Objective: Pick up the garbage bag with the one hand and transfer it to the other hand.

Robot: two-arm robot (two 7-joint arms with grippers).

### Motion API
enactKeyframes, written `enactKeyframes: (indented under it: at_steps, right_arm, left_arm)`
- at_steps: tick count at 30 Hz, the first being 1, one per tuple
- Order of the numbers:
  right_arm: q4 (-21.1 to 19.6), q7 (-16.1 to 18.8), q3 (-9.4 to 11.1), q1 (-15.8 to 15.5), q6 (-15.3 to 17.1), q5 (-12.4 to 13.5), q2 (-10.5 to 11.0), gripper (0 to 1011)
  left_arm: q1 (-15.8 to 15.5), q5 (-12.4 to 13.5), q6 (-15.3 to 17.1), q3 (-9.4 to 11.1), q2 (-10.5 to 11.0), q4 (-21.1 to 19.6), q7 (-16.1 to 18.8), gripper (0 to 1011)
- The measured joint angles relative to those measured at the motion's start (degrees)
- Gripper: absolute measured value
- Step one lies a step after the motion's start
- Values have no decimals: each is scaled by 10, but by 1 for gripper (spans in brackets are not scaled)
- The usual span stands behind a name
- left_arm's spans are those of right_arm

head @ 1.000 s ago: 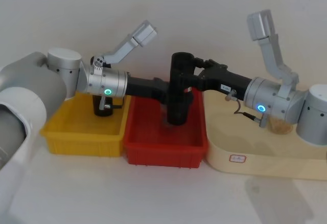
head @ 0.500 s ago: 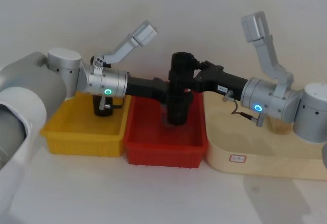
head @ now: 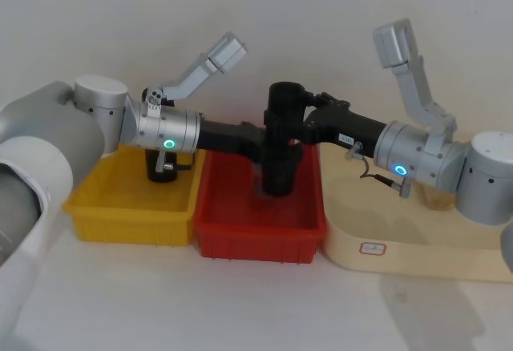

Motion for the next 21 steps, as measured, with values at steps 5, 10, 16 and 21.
enactKeyframes:
  at_steps: [5, 10, 16, 21]
  right_arm:
    - [4, -10, -8, 3, -14, -11, -3, 1000]
    - [16, -16, -16, 10, -25, -22, -8, 1000]
    - [30, -18, -23, 17, -32, -31, -15, 1000]
    - [41, -16, -28, 24, -36, -37, -21, 1000]
  left_arm:
    - [0, 0, 0, 0, 0, 0, 0, 405]
    - [0, 0, 0, 0, 0, 0, 0, 404]
    - [0, 0, 0, 0, 0, 0, 0, 404]
    - [0, 0, 0, 0, 0, 0, 0, 405]
